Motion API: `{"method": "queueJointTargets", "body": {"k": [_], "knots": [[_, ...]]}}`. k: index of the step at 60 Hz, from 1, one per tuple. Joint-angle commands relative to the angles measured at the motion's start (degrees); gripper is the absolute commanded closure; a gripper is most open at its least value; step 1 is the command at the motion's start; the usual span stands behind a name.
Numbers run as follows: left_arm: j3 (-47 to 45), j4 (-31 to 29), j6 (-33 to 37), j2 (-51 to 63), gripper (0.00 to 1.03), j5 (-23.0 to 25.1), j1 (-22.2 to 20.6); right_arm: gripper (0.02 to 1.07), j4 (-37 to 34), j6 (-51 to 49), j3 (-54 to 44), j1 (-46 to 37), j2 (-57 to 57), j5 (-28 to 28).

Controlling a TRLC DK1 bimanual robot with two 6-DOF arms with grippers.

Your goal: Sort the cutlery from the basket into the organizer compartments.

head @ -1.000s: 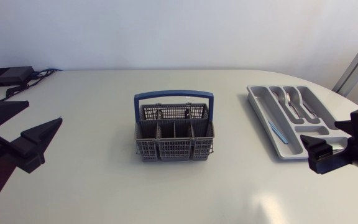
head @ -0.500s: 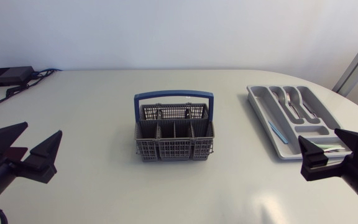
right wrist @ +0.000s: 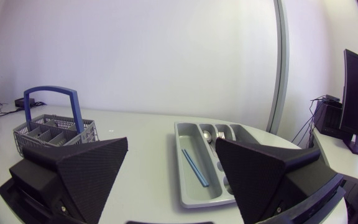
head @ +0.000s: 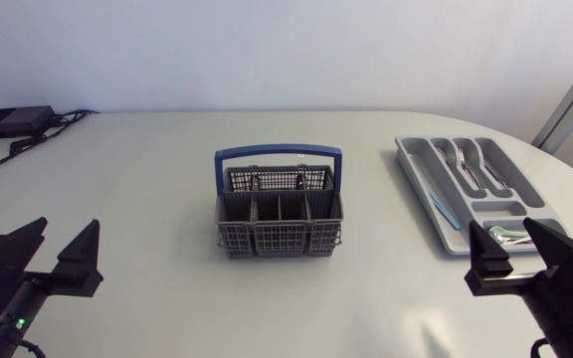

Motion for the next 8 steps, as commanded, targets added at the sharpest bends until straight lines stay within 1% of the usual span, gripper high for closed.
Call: {"method": "queueJointTargets", "body": {"k": [1,8], "knots": [[-1.21,0.93,-1.45,-0.36,0.05,-0.49,-0.45,0.06,1.17,1.96,-1.21,-0.21,-0.58,-0.03],[-1.21,0.93,-1.45,-0.36,0.05,-0.49,-0.45,0.06,1.17,1.96,-1.21,-0.21,-0.58,-0.03]]}}
